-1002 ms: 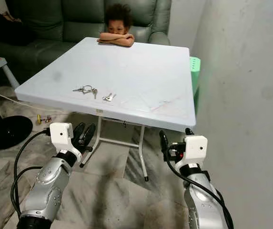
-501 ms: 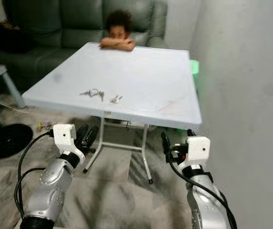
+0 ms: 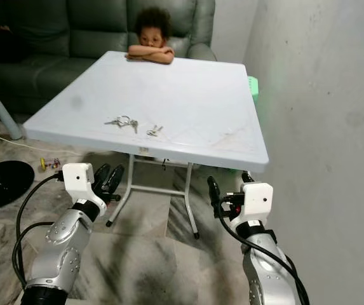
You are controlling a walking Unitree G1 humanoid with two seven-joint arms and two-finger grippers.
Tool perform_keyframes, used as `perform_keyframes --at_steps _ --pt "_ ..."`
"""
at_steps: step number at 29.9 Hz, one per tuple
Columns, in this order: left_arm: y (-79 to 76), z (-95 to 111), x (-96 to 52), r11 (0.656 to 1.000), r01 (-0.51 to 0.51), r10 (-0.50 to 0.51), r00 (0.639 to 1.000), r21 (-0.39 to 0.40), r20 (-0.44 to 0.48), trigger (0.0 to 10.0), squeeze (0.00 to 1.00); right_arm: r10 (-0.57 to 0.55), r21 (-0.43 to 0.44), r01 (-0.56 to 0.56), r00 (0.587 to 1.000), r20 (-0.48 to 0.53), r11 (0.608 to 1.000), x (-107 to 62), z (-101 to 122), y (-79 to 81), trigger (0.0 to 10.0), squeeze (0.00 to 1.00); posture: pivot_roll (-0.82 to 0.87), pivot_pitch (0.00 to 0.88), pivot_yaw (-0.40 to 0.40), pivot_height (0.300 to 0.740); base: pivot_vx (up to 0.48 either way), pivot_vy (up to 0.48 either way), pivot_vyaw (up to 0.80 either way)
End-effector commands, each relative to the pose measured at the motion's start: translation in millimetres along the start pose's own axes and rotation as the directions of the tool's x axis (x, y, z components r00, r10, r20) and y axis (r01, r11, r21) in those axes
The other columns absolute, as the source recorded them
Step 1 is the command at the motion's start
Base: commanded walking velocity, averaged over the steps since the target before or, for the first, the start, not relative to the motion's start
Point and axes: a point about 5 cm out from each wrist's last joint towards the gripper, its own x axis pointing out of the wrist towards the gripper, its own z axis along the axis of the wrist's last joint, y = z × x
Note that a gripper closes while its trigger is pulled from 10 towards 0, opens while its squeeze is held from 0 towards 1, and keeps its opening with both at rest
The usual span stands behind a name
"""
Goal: Hang keys on a hook
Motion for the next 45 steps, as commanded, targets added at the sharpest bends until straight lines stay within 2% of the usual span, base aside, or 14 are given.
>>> perform_keyframes --at_steps 1,45 --pt "1.3 1.4 0.8 1.000 0.005 -0.005 1.000 0.003 0.002 10.0 0.00 0.004 0.005 -0.004 1.000 0.018 1.000 0.6 5.5 0.9 10.0 0.00 0.06 0.000 -0.052 0.740 0.000 0.401 0.00" --pt "-0.9 -0.5 2.4 1.000 0.012 -0.012 1.000 -0.002 -0.003 10.0 0.00 0.016 0.006 -0.016 1.000 0.002 1.000 -1.7 4.4 1.3 10.0 0.00 0.07 0.000 -0.061 0.740 0.000 0.479 0.00"
